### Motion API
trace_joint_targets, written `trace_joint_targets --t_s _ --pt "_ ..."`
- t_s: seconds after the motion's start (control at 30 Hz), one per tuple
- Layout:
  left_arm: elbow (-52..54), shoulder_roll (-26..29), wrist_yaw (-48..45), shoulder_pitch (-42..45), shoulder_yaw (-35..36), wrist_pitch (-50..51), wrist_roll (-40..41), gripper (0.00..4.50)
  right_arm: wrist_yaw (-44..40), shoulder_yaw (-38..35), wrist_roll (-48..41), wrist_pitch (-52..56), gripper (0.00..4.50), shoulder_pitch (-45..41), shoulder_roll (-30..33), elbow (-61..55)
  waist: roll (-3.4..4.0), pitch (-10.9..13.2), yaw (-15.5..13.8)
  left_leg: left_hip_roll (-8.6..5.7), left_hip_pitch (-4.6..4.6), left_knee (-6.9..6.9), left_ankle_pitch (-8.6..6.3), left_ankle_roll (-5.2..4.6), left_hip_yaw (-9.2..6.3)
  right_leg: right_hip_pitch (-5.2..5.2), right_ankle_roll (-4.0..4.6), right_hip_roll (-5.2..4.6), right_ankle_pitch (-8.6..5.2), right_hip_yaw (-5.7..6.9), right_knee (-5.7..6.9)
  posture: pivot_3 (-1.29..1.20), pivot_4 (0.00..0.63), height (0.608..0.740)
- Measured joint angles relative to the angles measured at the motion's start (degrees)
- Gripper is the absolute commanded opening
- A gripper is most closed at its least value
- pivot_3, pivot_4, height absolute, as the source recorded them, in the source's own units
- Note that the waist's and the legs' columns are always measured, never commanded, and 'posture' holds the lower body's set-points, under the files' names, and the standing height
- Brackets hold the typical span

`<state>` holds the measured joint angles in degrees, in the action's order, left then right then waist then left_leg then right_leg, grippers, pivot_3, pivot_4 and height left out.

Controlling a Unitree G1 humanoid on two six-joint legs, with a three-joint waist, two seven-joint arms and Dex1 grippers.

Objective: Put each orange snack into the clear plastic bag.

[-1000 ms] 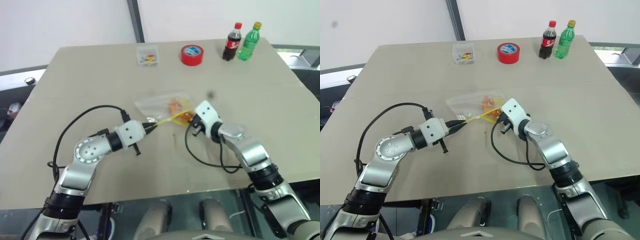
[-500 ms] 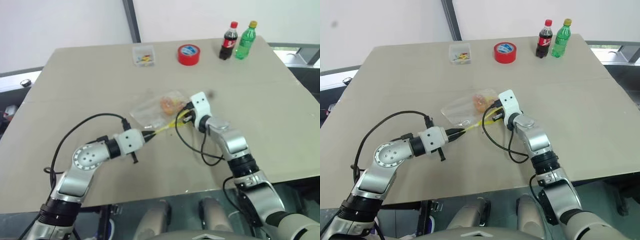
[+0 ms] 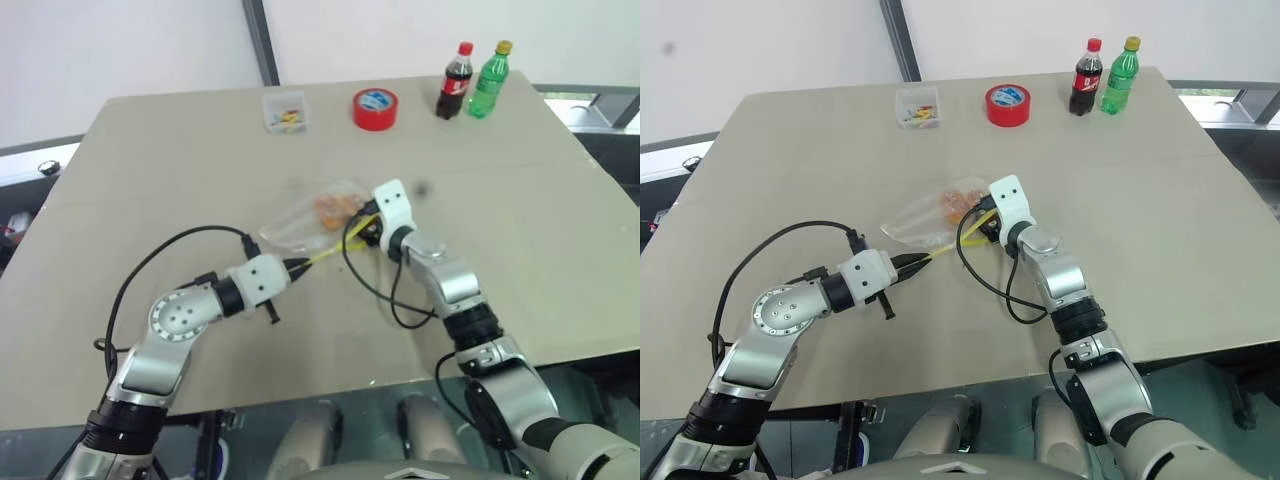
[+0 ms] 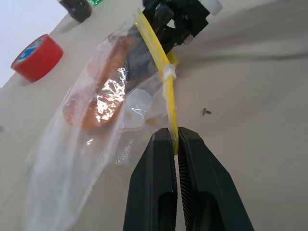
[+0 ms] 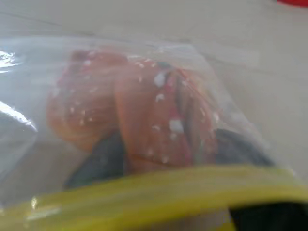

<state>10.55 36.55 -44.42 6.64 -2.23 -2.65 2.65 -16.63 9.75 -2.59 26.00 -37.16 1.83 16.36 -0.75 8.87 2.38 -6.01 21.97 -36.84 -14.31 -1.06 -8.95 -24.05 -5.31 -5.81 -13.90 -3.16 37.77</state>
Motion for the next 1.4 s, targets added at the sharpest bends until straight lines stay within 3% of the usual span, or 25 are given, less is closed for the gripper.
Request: trace_joint_targets --t_s 0.23,0.4,0.6,0.83,0.93,1.1,1.27,1.4 --pt "-1.2 -0.9 1.7 3.3 3.4 4.8 4.1 0.00 -9.8 1.1 -1.8 0.6 3.39 9.2 11.1 -19.3 0.00 0.0 -0.2 -0.01 0.04 -0.02 -0.01 -0.01 -0.03 0.03 -0.01 -0.02 0.00 0.05 -0.09 0.00 0.150 0.740" --pt "-1.4 -1.1 1.9 4.5 4.0 6.2 5.5 0.00 -13.4 5.5 6.3 -9.1 3.39 12.8 22.5 -24.3 0.01 0.0 0.2 0.08 -0.03 0.00 -0.09 -0.13 0.08 0.03 -0.01 0.04 0.00 0.00 -0.05 0.00 0.150 0.740" --pt "-2.3 -0.9 0.9 4.6 4.0 5.9 5.6 0.00 -9.2 12.4 20.9 -23.1 3.39 7.7 26.2 -13.6 -0.03 0.0 -0.1 0.11 -0.04 -0.03 0.00 0.04 0.15 0.04 0.01 0.07 0.01 -0.02 -0.05 0.00 0.150 0.740" --pt "-2.3 -0.7 0.3 4.3 3.9 5.5 5.6 0.00 -2.6 16.0 29.5 -33.5 3.39 -2.2 22.1 6.2 -0.04 0.0 0.0 0.12 -0.01 -0.01 0.00 0.06 0.16 0.02 0.04 0.09 0.02 -0.07 -0.12 0.00 0.150 0.740" --pt "-2.2 -0.7 0.4 3.6 4.0 5.5 5.6 0.00 -0.8 16.0 30.4 -36.3 2.62 -4.0 20.8 11.0 -0.04 0.0 0.0 0.12 0.00 0.00 0.00 0.07 0.16 0.03 0.04 0.09 0.02 -0.07 -0.16 0.00 0.150 0.740" --pt "-2.0 -0.7 0.8 3.2 4.0 5.5 5.6 0.00 -0.4 16.0 30.6 -39.7 0.06 -4.7 20.3 13.9 -0.04 0.0 0.0 0.12 -0.01 0.00 0.00 0.07 0.14 0.03 0.04 0.10 0.02 -0.07 -0.15 0.00 0.150 0.740" --pt "-1.5 -0.9 1.4 3.8 4.1 6.3 6.2 0.00 0.1 14.4 30.6 -40.3 0.03 -4.9 20.8 14.0 -0.03 0.0 0.0 0.12 0.00 -0.01 0.00 0.07 0.14 0.02 0.04 0.10 0.02 -0.07 -0.14 0.00 0.150 0.740" --pt "-6.8 -1.4 2.7 12.9 3.9 5.9 6.0 0.00 3.6 11.8 30.8 -39.5 0.03 -10.9 22.3 16.5 -0.04 0.1 -0.2 0.11 0.01 -0.06 0.01 0.09 0.10 0.03 0.10 0.12 0.07 -0.01 -0.07 0.00 0.150 0.740"
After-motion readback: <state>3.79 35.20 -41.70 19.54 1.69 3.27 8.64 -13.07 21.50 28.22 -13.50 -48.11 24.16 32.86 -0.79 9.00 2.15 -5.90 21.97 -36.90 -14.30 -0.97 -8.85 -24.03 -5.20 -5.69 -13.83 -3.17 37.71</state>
